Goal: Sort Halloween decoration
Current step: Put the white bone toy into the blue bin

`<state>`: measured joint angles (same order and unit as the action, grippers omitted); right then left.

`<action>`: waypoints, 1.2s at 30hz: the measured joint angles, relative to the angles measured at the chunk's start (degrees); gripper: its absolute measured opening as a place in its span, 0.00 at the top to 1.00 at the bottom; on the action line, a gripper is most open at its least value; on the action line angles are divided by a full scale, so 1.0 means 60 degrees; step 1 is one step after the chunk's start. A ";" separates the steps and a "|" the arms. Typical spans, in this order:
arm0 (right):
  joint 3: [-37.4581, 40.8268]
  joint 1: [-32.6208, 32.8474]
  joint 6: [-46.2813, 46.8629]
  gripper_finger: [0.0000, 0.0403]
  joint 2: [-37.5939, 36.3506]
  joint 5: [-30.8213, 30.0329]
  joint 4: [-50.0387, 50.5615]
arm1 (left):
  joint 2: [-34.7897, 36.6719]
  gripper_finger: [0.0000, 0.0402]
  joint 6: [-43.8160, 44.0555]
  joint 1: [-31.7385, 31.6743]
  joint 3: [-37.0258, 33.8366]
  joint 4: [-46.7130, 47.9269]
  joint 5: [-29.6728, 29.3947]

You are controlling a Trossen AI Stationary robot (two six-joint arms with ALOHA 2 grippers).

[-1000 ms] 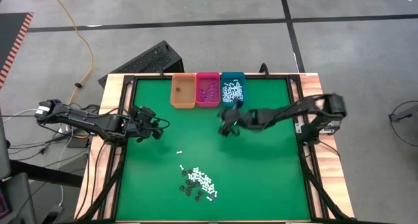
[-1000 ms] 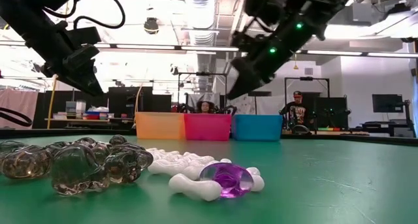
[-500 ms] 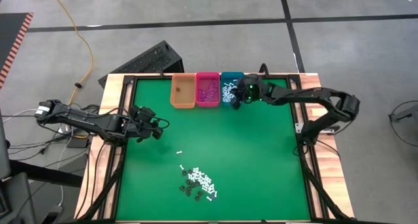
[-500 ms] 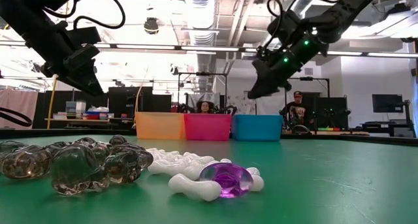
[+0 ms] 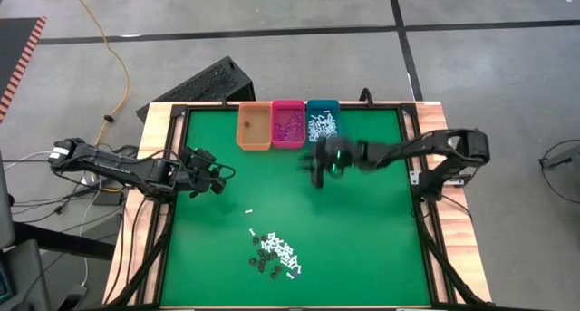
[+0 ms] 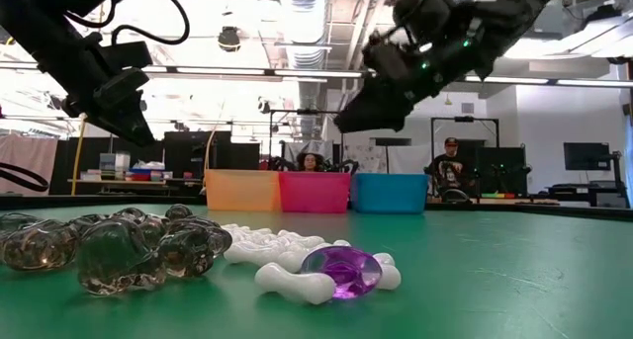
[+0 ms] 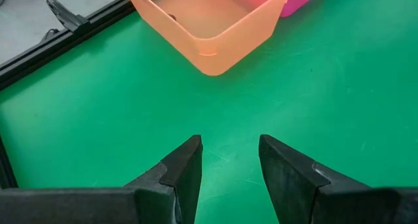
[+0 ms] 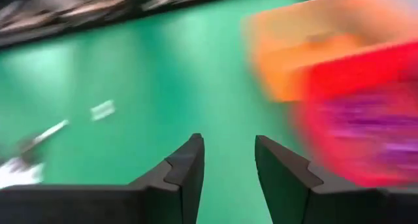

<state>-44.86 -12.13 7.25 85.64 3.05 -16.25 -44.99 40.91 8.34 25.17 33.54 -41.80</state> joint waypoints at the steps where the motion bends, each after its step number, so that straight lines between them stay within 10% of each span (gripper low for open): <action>1: 0.0000 0.0539 0.0000 0.58 0.0092 -0.0010 -0.0046 | 0.0000 0.64 -0.0025 0.0000 0.0000 0.0000 0.0000; 12: -0.1518 0.4847 0.0283 0.62 0.3247 -0.2363 -0.1678 | -0.0004 0.64 -0.0015 0.0000 0.0000 -0.0016 0.0000; 36: -0.3129 0.5364 0.0226 0.63 0.5414 -0.1719 -0.0280 | 0.0000 0.64 0.0073 0.0000 0.0000 -0.0011 0.0384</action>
<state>-63.64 20.05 8.60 118.13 -7.27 -17.93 -44.99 41.34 8.34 25.17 33.47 -39.50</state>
